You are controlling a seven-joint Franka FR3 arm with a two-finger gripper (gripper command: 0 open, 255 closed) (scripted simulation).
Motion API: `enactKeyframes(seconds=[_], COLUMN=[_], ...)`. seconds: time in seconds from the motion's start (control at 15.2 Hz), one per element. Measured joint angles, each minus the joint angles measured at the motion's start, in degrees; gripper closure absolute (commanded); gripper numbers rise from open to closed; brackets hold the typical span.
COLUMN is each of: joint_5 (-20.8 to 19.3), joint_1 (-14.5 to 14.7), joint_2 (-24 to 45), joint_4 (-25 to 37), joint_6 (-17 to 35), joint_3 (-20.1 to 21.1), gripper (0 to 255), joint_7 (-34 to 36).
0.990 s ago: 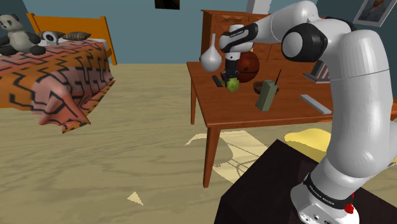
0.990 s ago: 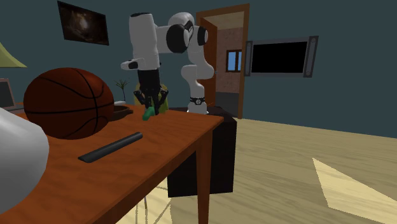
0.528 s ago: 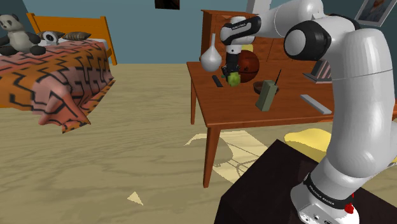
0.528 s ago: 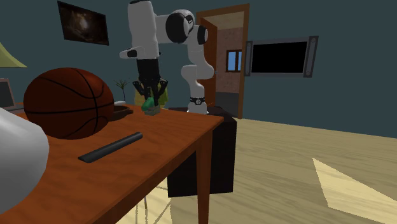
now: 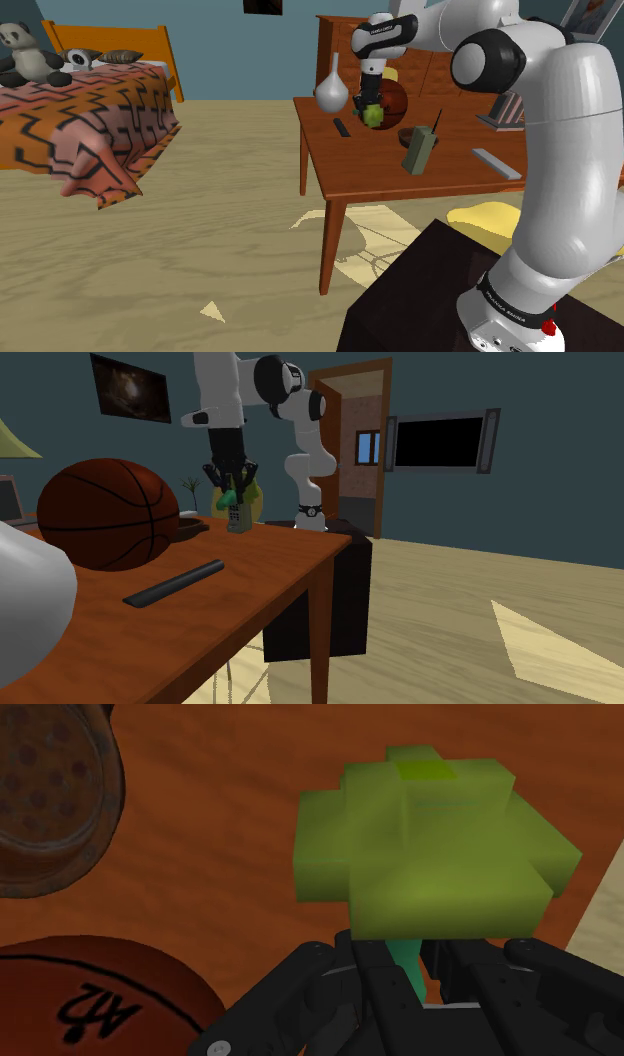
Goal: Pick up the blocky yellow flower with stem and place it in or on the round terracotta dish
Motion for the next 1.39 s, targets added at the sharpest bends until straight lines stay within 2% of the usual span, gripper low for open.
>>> enactKeyframes(seconds=[0.2, 0.33, 0.59, 0.86, 0.99, 1.25, 1.39], joint_5=[0.0, -0.2, -0.1, 0.3, 0.2, 0.9, 1.0], joint_1=[-2.1, -3.4, -6.7, -10.4, -11.8, -15.9, -16.7], joint_2=[-1.1, -3.0, -3.2, -2.1, -3.0, -0.7, -0.1], joint_4=[-1.3, -4.5, -5.0, -3.7, -5.1, -1.3, -1.4], joint_6=[0.1, 1.3, 1.5, 1.1, 1.6, 0.0, 0.7], joint_3=[-0.8, -1.5, -2.8, -3.9, -4.6, -5.7, -5.8], gripper=[255, 255, 255, 255, 255, 255, 255], joint_7=[-2.9, -5.1, -9.6, -14.3, -16.4, -21.2, -22.2])
